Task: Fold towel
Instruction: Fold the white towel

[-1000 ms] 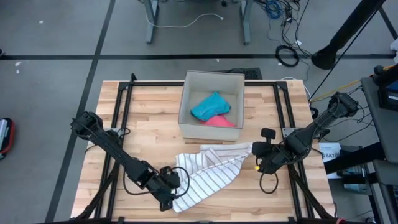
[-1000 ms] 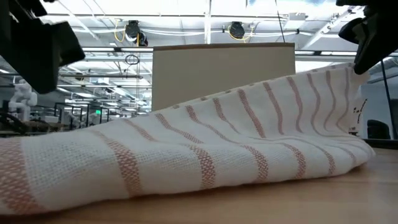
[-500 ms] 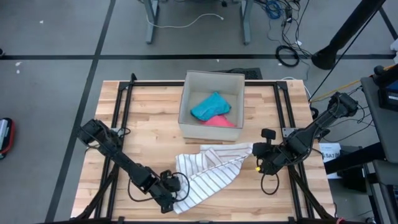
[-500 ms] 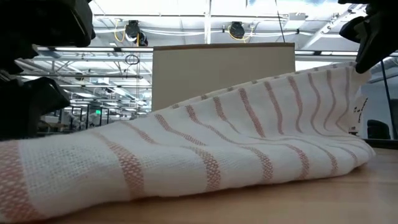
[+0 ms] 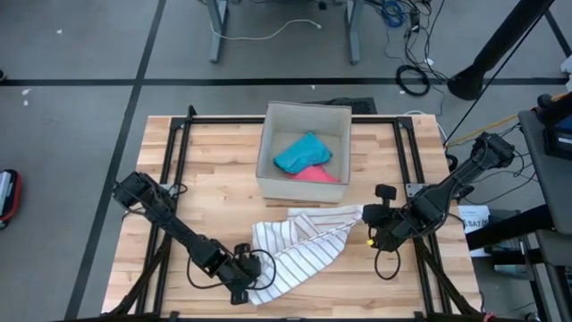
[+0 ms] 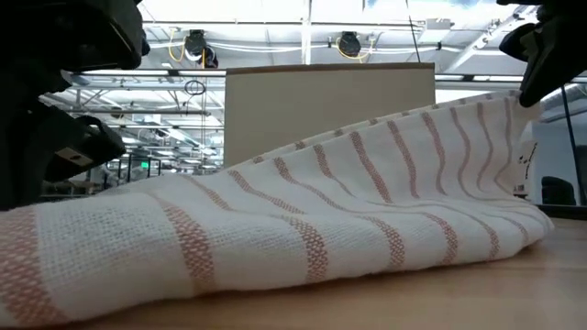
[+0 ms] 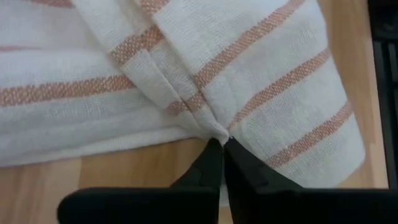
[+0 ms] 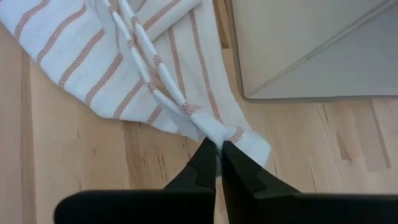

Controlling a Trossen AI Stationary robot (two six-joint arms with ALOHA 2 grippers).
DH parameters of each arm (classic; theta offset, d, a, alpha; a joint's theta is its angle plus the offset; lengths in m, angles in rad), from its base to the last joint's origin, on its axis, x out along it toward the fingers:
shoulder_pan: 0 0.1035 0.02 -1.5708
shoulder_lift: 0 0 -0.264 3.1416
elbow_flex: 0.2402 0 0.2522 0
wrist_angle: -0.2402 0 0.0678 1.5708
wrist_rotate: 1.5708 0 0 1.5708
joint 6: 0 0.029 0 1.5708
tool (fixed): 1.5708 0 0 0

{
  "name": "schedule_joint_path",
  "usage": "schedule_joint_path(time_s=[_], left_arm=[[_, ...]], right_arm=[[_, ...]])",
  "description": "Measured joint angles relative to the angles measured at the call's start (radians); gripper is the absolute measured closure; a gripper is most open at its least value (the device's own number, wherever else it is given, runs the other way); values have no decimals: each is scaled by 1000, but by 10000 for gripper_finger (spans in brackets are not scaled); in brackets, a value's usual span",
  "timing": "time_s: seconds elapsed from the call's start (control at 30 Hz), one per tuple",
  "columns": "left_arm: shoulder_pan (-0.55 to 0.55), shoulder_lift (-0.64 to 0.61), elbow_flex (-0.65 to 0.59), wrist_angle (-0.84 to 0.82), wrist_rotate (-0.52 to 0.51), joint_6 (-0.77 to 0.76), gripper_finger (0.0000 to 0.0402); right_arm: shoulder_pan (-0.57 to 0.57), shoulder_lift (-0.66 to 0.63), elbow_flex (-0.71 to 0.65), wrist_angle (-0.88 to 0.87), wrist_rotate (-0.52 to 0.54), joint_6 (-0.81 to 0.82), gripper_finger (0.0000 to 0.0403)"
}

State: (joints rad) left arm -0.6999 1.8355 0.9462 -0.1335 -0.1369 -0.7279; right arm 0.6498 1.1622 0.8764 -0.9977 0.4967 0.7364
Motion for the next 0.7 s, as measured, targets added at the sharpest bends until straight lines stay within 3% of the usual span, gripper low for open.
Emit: schedule_joint_path(time_s=[0.2,0.4,0.5,0.7], left_arm=[[13,-31,24,-29,50,121,397],[12,-146,135,-112,35,340,399],[9,-204,236,-305,-46,398,399],[-39,-236,558,-918,-263,381,400]], right_arm=[[0,0,0,6,0,-13,402],[0,-24,2,80,0,-97,402],[1,-51,37,107,0,-147,402],[48,-98,174,93,17,-276,402]])
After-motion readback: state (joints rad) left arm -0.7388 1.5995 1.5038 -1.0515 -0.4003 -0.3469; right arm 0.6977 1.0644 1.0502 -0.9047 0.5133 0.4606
